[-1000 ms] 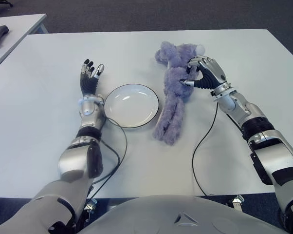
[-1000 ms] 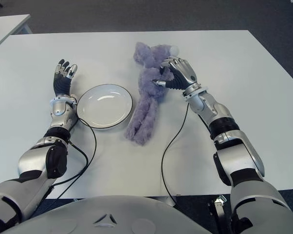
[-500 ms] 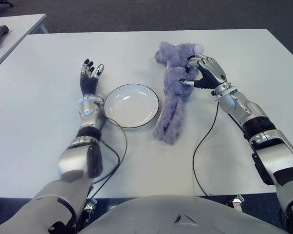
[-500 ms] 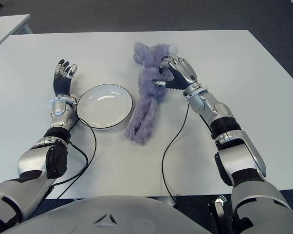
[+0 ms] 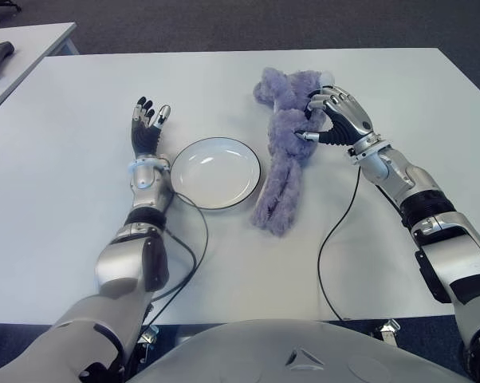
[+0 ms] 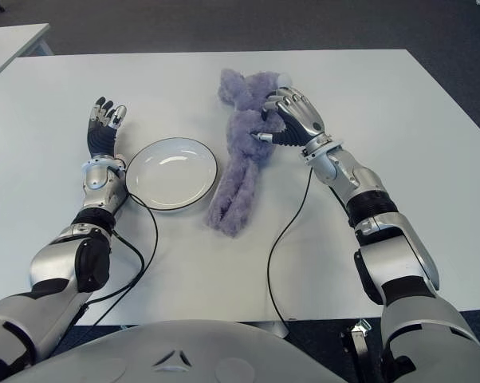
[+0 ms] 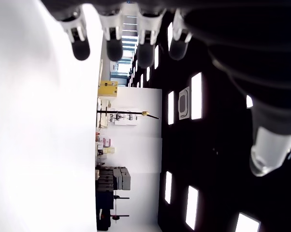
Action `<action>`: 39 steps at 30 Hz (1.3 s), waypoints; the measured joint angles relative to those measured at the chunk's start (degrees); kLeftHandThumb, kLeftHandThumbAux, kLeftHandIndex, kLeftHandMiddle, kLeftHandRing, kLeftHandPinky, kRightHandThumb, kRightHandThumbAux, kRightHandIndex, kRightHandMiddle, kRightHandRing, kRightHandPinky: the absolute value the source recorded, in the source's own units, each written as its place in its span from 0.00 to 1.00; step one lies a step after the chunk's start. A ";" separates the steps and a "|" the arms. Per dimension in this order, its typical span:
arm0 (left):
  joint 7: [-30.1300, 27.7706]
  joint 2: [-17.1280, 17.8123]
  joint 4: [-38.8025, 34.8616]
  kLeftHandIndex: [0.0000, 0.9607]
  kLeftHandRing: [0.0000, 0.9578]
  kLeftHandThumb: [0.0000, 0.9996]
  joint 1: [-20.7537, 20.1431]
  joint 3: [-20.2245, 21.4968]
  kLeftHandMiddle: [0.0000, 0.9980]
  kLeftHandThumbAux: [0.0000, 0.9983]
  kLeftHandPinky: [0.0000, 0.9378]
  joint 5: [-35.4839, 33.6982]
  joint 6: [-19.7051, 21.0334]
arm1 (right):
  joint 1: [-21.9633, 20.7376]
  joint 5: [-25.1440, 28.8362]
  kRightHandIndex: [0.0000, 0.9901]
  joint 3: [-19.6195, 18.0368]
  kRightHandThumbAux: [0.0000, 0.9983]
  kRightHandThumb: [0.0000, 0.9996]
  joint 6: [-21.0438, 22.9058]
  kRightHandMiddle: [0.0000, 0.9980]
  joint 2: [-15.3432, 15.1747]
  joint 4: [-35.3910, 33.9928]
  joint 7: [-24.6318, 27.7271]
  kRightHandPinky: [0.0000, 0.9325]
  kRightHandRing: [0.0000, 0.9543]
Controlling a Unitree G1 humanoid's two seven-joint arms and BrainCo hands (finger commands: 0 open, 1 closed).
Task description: Put the doll into the plate.
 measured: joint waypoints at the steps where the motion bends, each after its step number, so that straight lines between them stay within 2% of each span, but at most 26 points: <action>1: 0.00 0.00 0.00 0.04 0.05 0.00 0.00 0.00 0.10 0.56 0.00 0.00 0.00 | 0.00 -0.11 0.00 0.01 0.44 0.25 0.00 0.00 -0.01 0.00 -0.01 0.00 0.00; 25: 0.00 0.00 0.00 0.04 0.05 0.00 0.00 -0.05 0.10 0.56 0.00 0.03 0.00 | -0.01 -2.74 0.00 0.99 0.41 0.29 -0.02 0.00 -0.23 0.17 -3.21 0.00 0.00; 39: 0.00 0.00 0.00 0.04 0.06 0.00 0.00 -0.05 0.10 0.56 0.00 0.03 0.00 | -0.01 -3.77 0.00 1.71 0.35 0.29 -0.02 0.00 -0.33 0.67 -5.08 0.00 0.00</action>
